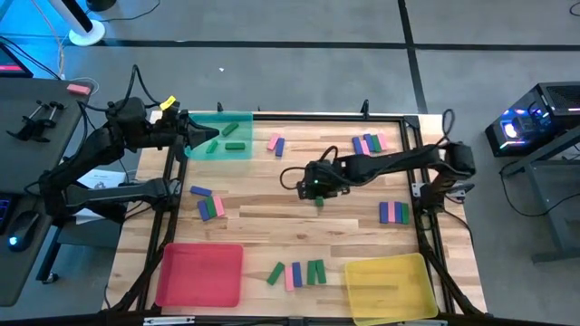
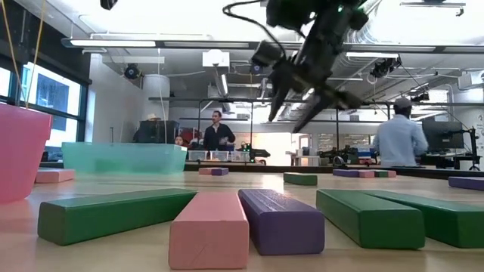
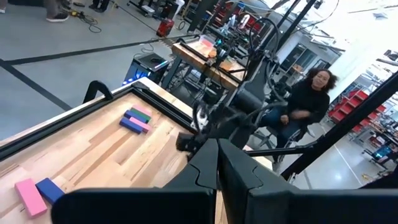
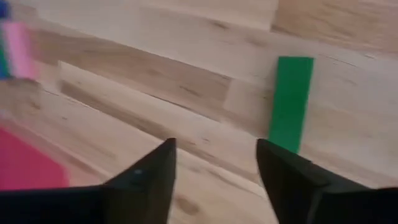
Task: Sort blocks
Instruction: Put the green block into the blue bin
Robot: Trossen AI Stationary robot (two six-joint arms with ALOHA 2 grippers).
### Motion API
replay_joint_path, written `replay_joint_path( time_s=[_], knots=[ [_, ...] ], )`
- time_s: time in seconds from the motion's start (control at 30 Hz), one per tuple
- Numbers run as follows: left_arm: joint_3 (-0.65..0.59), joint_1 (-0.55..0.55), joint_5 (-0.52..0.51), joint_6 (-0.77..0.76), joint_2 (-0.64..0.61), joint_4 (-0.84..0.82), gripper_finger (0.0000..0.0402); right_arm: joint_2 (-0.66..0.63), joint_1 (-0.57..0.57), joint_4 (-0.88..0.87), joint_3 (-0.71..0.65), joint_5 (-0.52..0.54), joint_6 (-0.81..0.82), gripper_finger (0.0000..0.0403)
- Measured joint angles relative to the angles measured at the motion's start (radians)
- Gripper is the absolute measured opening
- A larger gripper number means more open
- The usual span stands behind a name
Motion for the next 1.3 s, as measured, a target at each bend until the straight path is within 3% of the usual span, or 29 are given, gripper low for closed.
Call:
replay_joint_path(
  time_s=[0.13,0.23,0.7,0.97,1.13,1.3],
  knots=[
    [0.0,0.0,0.0,-0.016,-0.001,0.001,0.0,0.037,-0.006,-0.031,0.0,-0.017,-0.01,0.0262],
    [0.0,0.0,0.0,-0.016,0.0,0.001,0.0,0.039,-0.014,-0.052,0.0,-0.018,-0.002,0.0279],
    [0.0,0.0,0.0,-0.024,0.009,0.001,0.0,0.145,-0.015,-0.164,0.063,0.071,0.059,0.027],
    [0.0,0.0,0.003,-0.027,0.009,0.002,0.0,0.237,-0.019,-0.218,0.077,0.047,0.086,0.027],
    [0.0,0.0,0.003,-0.027,0.009,0.002,0.0,0.26,-0.019,-0.203,0.081,0.045,0.08,0.0239],
    [0.0,0.0,0.003,-0.027,0.009,0.003,0.0,0.264,-0.019,-0.213,0.079,0.042,0.05,0.0135]
  ],
)
